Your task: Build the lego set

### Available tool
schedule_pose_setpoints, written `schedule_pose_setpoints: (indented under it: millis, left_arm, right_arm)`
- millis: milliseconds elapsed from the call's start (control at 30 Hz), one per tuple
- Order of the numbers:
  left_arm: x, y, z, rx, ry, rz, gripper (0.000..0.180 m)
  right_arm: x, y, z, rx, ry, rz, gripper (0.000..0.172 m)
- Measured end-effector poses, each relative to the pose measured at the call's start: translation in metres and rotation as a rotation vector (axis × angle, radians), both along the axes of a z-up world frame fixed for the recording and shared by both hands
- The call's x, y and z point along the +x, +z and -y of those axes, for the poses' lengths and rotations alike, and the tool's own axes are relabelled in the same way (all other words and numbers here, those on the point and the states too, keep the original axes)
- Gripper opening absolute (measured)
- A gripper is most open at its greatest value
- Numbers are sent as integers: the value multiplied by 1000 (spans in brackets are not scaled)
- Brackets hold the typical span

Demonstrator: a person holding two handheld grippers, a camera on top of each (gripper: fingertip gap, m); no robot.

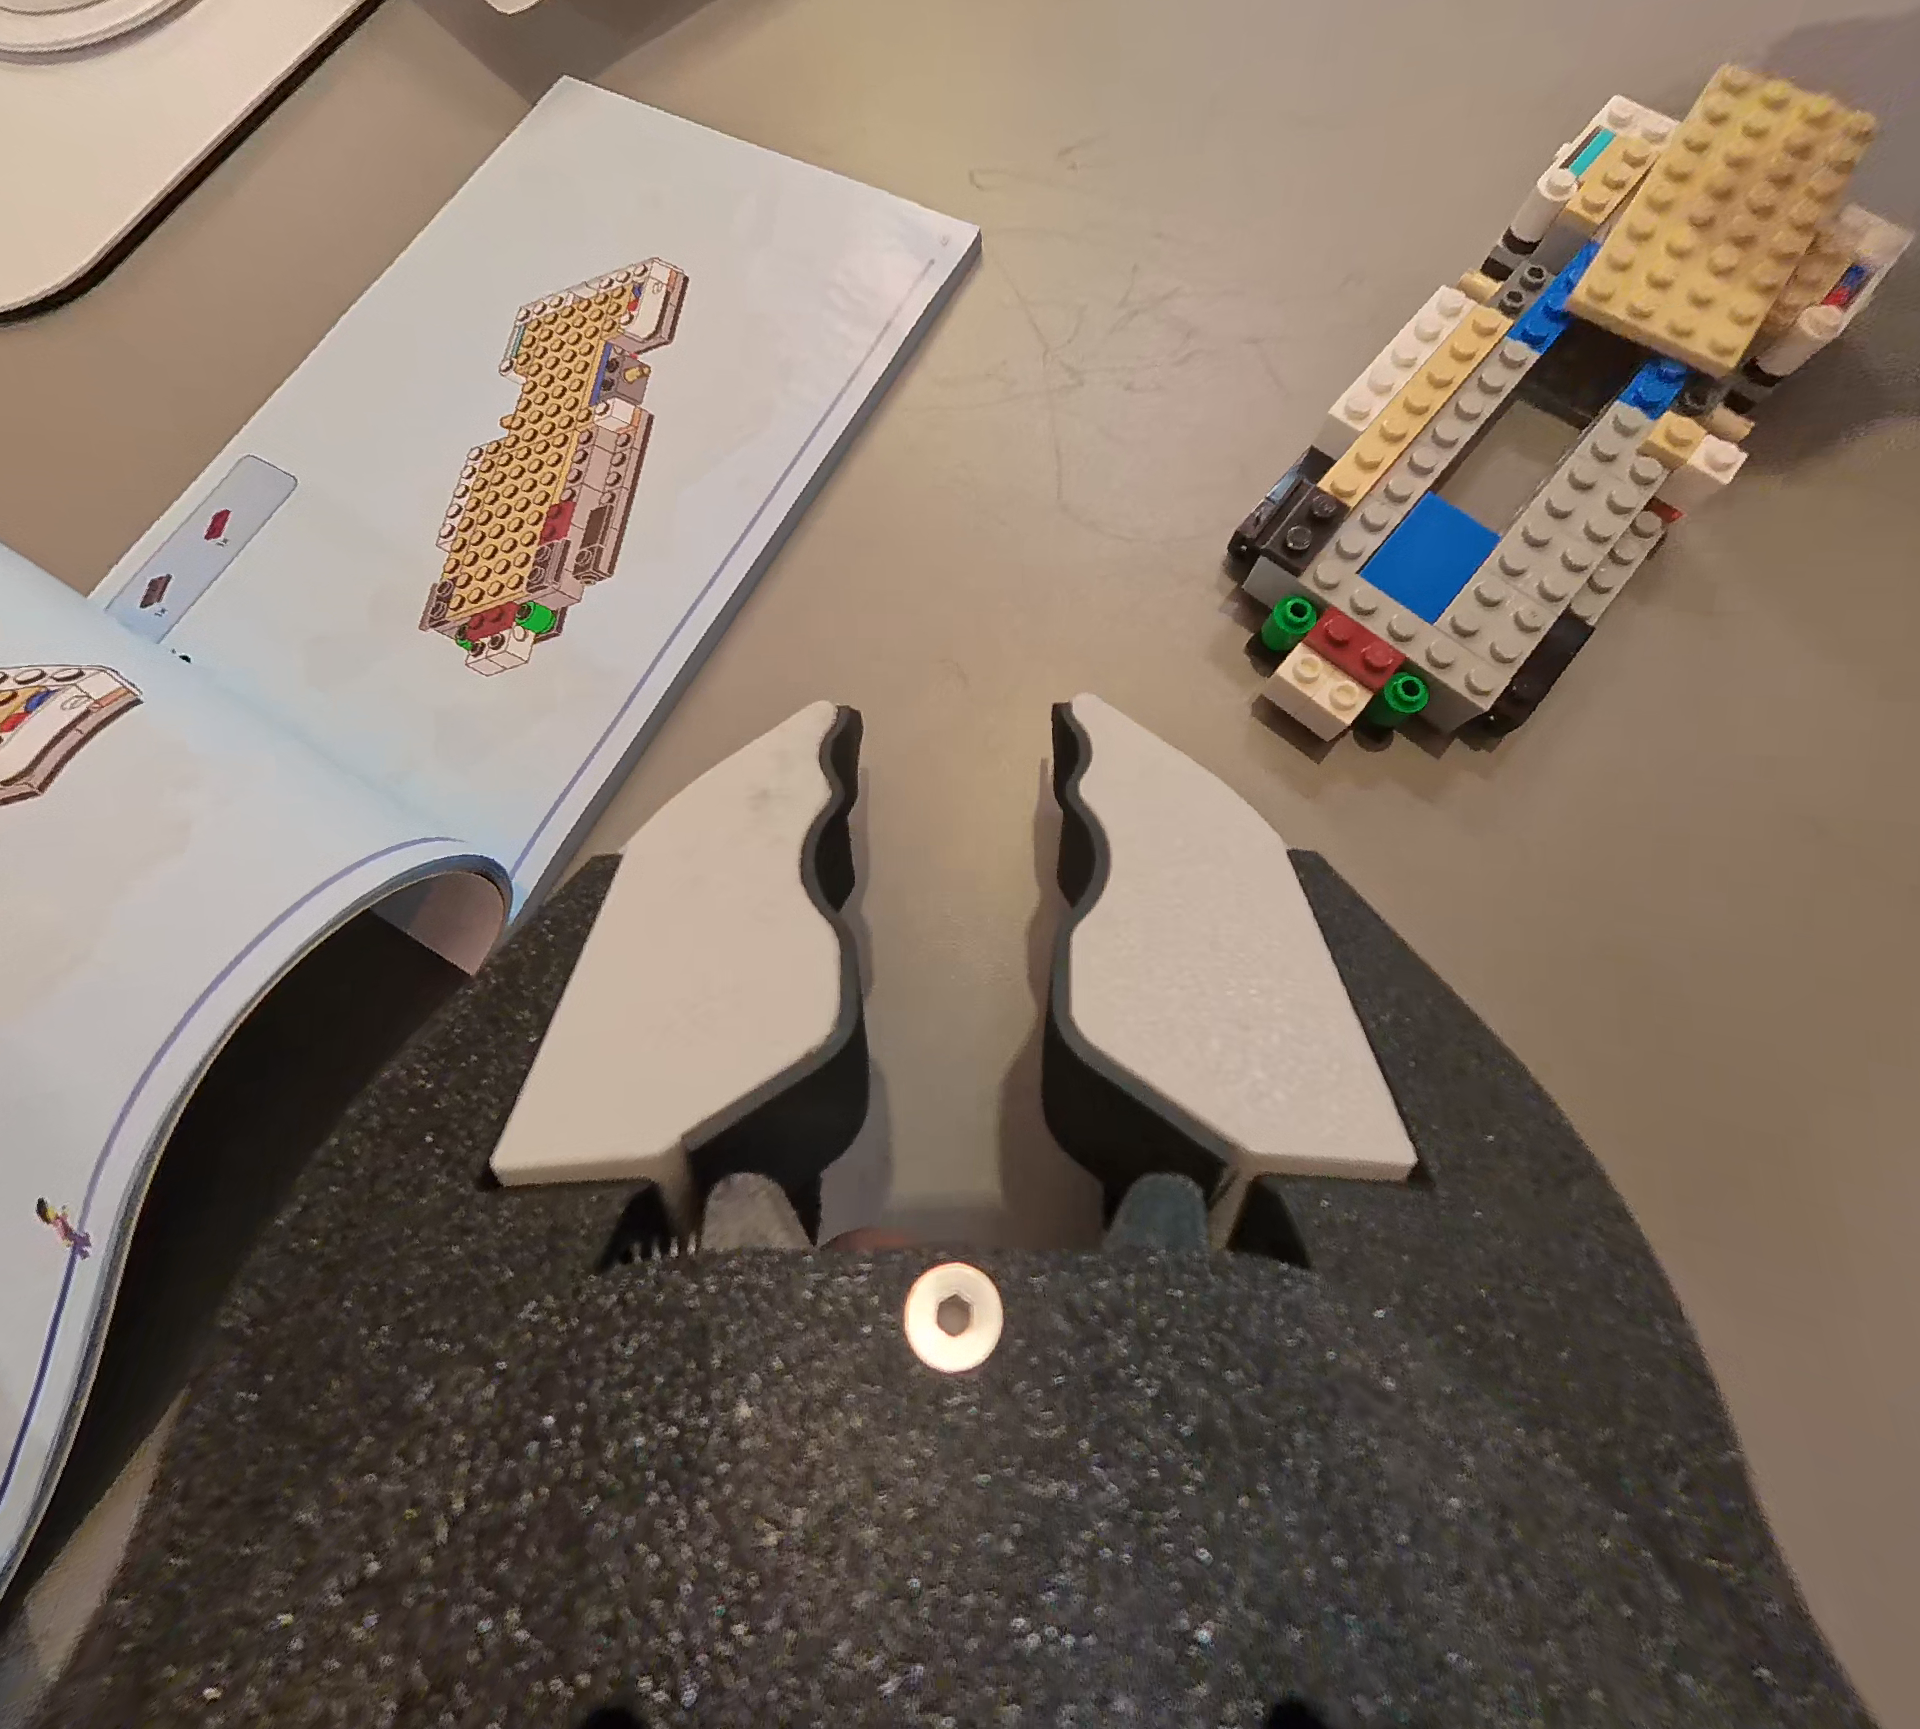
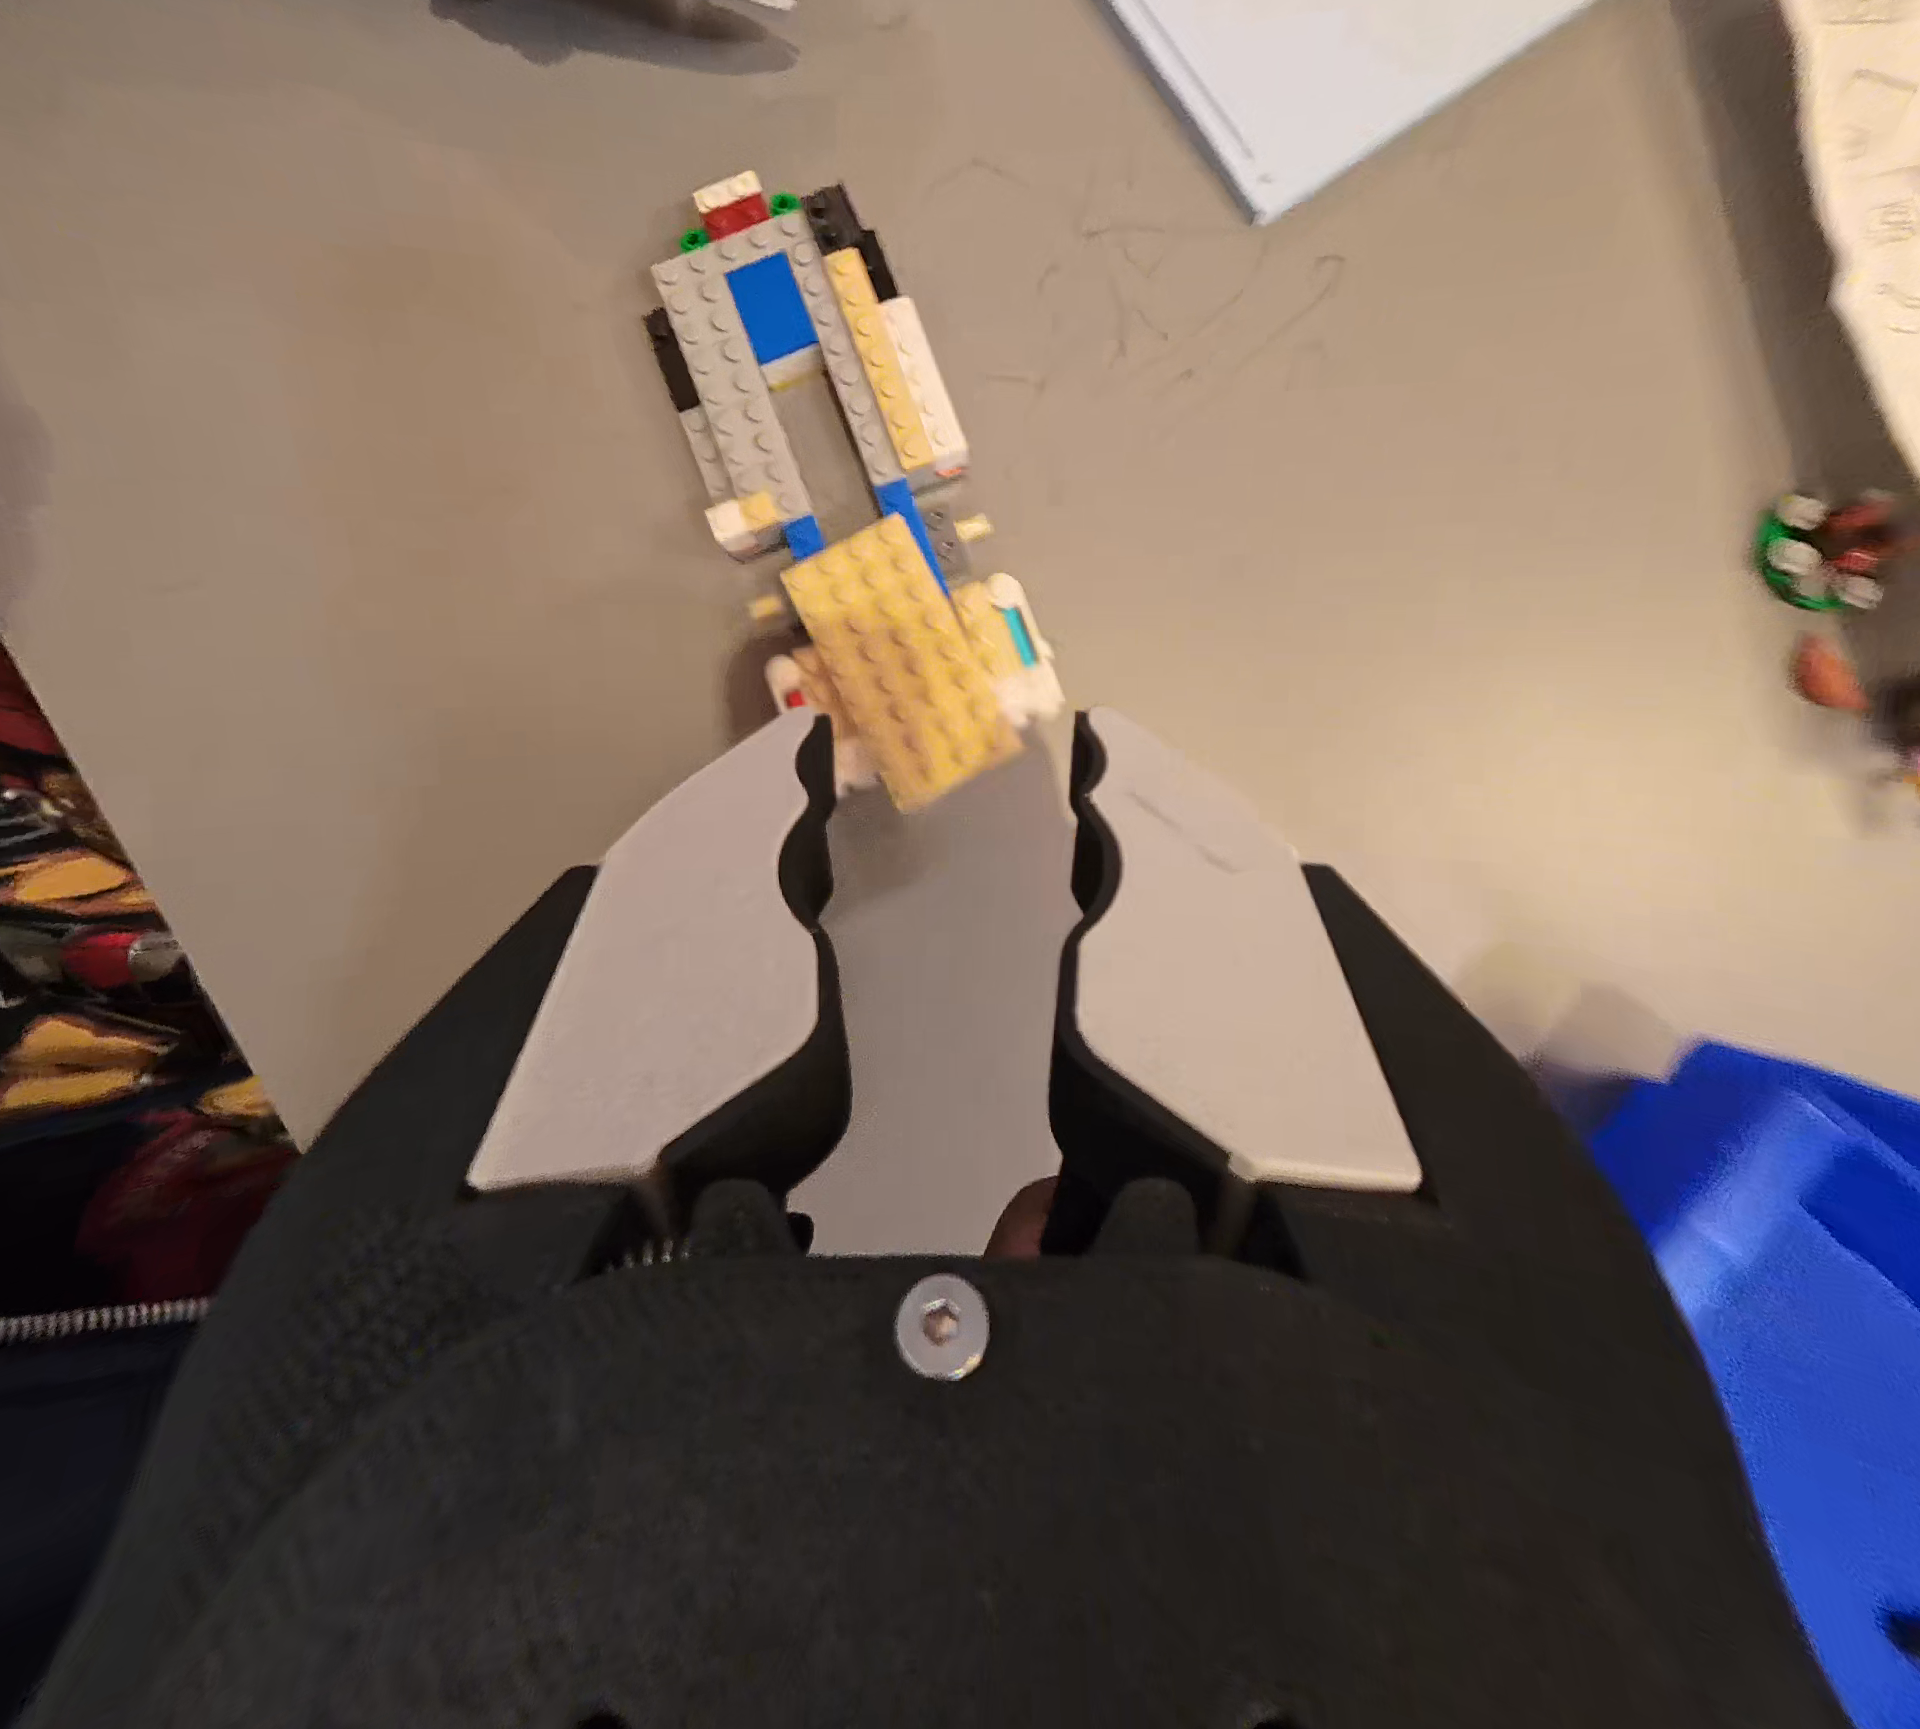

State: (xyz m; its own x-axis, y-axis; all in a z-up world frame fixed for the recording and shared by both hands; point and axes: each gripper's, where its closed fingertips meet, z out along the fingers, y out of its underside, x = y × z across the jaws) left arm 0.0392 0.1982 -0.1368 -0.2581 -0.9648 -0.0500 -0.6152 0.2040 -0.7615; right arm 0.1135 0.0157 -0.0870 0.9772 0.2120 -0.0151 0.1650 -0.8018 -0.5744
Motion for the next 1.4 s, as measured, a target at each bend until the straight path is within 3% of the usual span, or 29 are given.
schedule_pose_setpoints:
  millis: [133, 267, 367, 500, 700, 900, 1033, 1200, 1400]
  left_arm:
    - [0, 1, -1, -13, 5, 4, 36]
    - [0, 0, 0, -8, 2, -3, 36]
    - [0, -2, 1, 8, -4, -9, 36]
    - [0, -1, -1, 11, 8, -7, 36]
    - [1, 1, -6, -5, 40, 6, 36]
    - [1, 0, -5, -26, 34, -6, 36]
    - [1, 1, -4, -44, 26, -6, 36]
    - [0, 1, -3, -41, 15, -1, 36]
    - [0, 2, -2, -21, 15, 7, 35]
  right_arm:
    - [64, 34, 38, 6, -104, 133, 43]
    - [184, 50, 97, -67, -356, 267, 43]
    - [271, 32, 138, -145, -530, 247, 47]
    - [332, -14, 157, -239, -637, 139, 49]
    - [338, -60, 156, -358, -661, 39, 49]
    - [289, -59, 142, -377, -566, -57, 46]
    - [289, -44, 144, -357, -495, 54, 48]
    - [314, -46, 149, -364, -421, 40, 71]
    - [309, -68, 151, -460, -328, 26, 87]
